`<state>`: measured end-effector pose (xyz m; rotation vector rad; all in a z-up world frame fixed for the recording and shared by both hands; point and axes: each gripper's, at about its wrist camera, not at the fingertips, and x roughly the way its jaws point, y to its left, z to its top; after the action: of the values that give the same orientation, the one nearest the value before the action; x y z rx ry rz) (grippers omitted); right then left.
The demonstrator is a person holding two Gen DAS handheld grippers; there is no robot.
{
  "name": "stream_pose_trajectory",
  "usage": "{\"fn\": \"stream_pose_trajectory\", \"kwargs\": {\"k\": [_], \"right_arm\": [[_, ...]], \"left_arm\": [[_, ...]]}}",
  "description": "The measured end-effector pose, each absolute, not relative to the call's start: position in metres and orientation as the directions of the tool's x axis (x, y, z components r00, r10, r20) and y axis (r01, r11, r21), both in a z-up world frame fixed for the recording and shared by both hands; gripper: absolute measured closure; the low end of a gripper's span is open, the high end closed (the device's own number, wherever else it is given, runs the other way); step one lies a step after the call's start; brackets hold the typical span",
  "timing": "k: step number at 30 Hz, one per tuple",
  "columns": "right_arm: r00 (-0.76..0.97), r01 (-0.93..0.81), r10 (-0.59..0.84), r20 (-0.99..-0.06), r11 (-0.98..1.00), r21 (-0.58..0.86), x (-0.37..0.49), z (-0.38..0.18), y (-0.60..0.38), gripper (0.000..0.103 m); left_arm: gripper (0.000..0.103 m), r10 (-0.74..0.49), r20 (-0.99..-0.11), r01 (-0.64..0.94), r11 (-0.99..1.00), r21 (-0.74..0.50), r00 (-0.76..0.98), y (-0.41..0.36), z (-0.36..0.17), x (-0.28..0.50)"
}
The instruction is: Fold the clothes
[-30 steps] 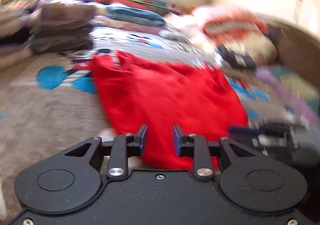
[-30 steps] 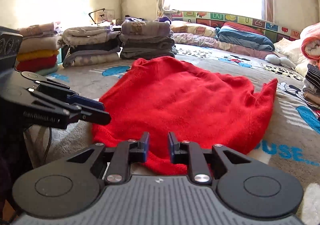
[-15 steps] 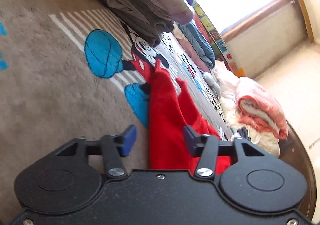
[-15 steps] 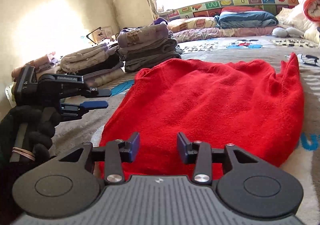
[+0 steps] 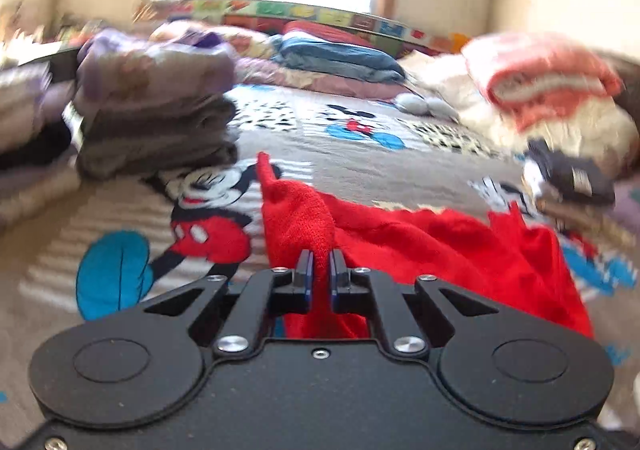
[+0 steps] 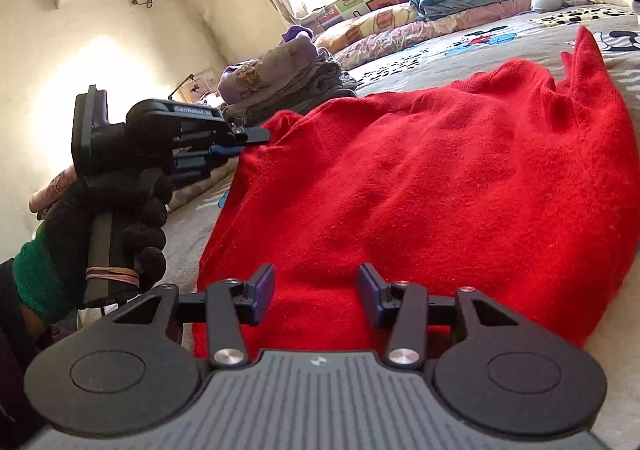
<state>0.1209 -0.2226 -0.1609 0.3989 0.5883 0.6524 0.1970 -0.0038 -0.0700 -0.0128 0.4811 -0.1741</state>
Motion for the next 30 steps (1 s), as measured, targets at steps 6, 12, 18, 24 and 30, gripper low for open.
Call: {"fn": "stream_pose_trajectory", "kwargs": {"k": [6,12,18,24,30], "right_arm": [[0.615,-0.461,0.677,-0.404,0.725,0.511,0.12,-0.159,-0.221,0.052],[0.608,-0.478,0.677,-0.415,0.729,0.49,0.117,-0.158,-0.221,0.052],[0.603,-0.479,0.689,-0.404,0.717,0.507,0.116,-0.158,-0.22,0.045],[0.597,-0.498,0.7,-0.393,0.706,0.504,0.115,-0.159,-0.217,0.035],[0.589,-0.499,0.712,-0.382,0.692,0.521,0.119,-0.161,-0.219,0.035]], "left_arm": [[0.073,-0.299,-0.624,0.49,0.858,0.155,0.722,-0.08,-0.088,0.2],[0.073,-0.406,-0.582,0.498,0.867,-0.002,0.705,-0.052,-0.056,0.209],[0.073,-0.321,-0.607,0.368,0.929,-0.051,0.727,-0.039,-0.044,0.276],[0.073,-0.349,-0.697,0.344,0.926,-0.154,0.627,-0.031,-0.075,0.339],[0.072,-0.359,-0.751,0.317,0.925,-0.209,0.554,-0.03,-0.103,0.379]]}}
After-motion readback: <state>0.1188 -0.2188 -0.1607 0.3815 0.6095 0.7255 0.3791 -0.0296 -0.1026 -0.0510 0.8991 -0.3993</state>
